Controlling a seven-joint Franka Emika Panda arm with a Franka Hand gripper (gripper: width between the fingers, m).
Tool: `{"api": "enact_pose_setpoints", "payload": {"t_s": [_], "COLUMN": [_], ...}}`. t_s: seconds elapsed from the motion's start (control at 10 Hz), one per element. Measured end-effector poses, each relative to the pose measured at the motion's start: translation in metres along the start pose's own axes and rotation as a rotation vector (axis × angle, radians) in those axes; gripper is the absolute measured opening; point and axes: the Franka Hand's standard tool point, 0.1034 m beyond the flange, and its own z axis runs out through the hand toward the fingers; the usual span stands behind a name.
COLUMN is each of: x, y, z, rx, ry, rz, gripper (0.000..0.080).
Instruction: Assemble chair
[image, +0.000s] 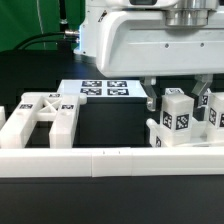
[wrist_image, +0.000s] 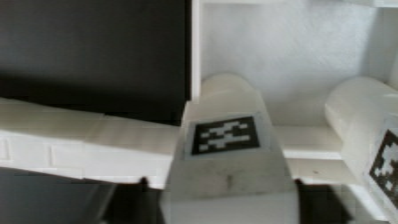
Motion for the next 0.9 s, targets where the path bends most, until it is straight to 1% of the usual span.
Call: {"api": "enact_pose_setpoints", "payload": {"t_s": [0.1,0.3,0.4,0.5,0.7,0.9], "x": [0.0000,0.0000,-0.0001,-0.0002,-0.0004,0.0004], "y": [0.0000,-0.0001,-0.0013,-0.0020,-0.0016,-0.0057], "z": [0.0000,0.0000,0.0003,0.0003,0.0006,0.0009], "rx": [0.000,0.000,0.004,0.004,0.007,0.004], "ry": [0.000,0.000,0.001,0.000,-0.001,-0.001], "rz": [0.028,0.042,0.190,0.262,0.518,0.768], "gripper": [0.0285,0.0285,0.0285,0.0285,0.0285,0.0285]}}
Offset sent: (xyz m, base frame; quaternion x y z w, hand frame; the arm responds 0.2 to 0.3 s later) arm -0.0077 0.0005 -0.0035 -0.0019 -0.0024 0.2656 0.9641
